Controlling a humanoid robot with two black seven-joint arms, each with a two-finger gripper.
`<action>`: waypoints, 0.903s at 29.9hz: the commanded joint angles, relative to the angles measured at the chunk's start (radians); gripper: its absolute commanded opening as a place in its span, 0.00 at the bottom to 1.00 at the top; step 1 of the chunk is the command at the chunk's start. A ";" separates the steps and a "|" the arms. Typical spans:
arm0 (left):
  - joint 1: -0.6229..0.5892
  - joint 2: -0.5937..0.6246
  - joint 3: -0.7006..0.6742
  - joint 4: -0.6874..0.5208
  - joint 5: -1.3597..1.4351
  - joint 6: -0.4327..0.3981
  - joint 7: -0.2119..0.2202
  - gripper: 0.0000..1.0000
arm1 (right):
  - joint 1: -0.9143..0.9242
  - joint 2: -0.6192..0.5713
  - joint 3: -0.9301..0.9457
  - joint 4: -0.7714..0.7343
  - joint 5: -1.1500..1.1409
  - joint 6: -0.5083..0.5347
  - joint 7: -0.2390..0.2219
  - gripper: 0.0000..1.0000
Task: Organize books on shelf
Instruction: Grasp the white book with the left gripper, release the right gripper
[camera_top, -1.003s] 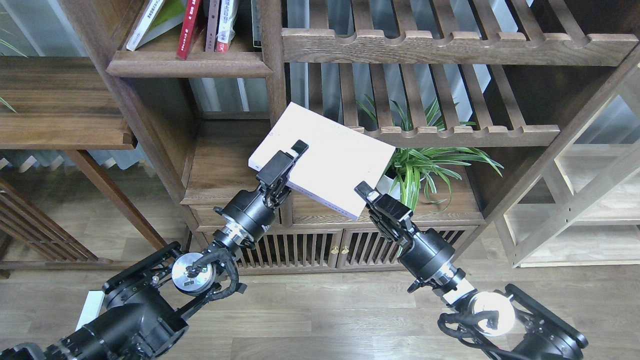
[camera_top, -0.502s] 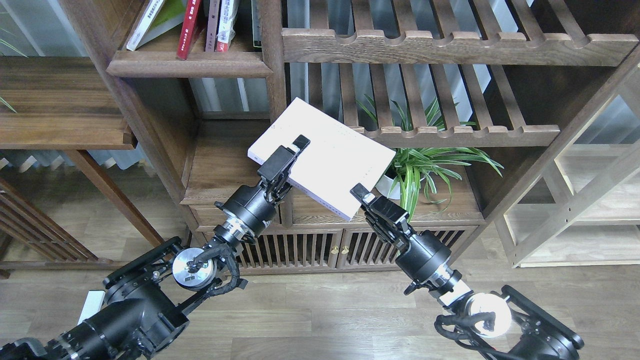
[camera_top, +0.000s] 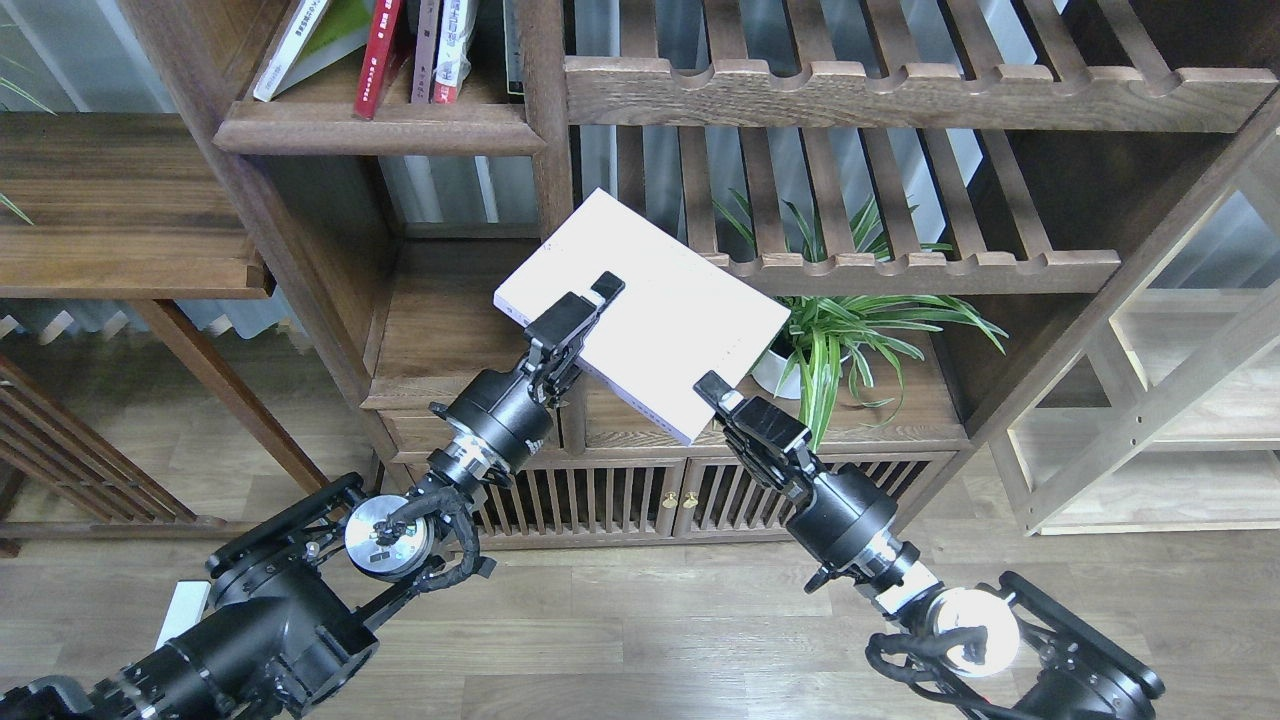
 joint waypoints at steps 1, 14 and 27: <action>-0.001 0.000 0.001 0.000 0.001 0.000 0.001 0.03 | 0.000 0.001 0.000 -0.001 0.000 0.000 0.000 0.02; -0.001 0.000 0.001 0.007 0.016 0.000 0.003 0.00 | 0.005 0.001 0.012 -0.002 -0.003 0.000 0.002 0.42; -0.009 0.000 -0.011 0.017 0.022 0.000 0.004 0.00 | 0.015 0.007 0.020 -0.007 -0.040 0.000 0.002 0.71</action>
